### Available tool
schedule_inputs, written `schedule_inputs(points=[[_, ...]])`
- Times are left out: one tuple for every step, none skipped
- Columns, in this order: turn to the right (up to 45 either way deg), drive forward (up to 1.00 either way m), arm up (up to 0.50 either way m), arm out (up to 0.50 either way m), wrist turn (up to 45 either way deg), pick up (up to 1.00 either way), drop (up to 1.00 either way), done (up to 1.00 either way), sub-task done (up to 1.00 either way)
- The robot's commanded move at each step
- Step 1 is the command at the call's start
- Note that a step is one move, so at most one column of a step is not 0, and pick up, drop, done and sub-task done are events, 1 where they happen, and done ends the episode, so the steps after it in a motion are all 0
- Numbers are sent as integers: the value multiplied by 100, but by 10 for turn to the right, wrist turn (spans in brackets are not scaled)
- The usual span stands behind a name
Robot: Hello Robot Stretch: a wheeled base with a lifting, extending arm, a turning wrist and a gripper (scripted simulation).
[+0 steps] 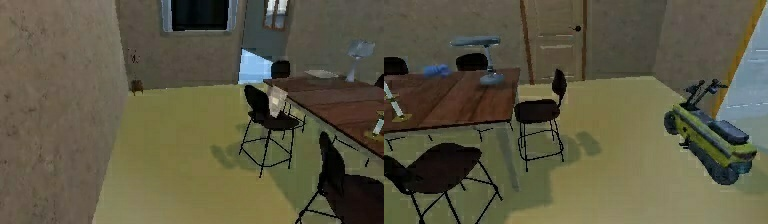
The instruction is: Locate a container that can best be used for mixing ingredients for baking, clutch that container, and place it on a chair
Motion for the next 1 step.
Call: schedule_inputs(points=[[0,100,0,0,0,0,0,0,0]])
